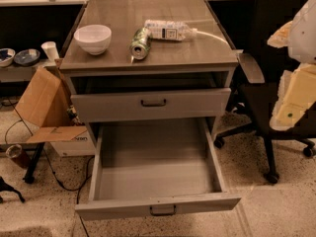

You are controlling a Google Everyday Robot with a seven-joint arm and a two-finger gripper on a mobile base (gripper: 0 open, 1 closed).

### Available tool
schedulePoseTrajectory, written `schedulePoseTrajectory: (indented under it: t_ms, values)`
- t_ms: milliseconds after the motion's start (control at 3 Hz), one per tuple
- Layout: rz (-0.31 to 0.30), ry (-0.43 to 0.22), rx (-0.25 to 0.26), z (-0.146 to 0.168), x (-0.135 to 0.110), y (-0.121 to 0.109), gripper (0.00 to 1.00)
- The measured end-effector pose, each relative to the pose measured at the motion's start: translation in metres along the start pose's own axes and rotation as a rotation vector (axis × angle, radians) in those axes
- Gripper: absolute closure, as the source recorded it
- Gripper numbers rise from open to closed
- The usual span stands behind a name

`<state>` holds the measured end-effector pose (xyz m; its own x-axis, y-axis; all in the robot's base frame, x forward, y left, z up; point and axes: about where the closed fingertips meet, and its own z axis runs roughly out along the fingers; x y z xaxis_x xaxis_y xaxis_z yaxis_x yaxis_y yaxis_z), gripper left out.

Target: Close middle drawer

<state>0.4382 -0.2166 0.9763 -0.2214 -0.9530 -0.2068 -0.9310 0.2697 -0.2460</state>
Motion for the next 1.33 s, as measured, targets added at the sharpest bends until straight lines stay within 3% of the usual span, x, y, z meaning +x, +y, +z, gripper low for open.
schedulePoseTrajectory:
  t_ms: [667,1000,1333]
  values:
    - [0.001,-0.019,0.010,0.001,-0.002,0.000,0.00]
    - [0.000,-0.044,0.023,0.021,-0.012,0.008,0.00]
    - [-0.007,-0.091,0.016,0.064,-0.031,0.028,0.00]
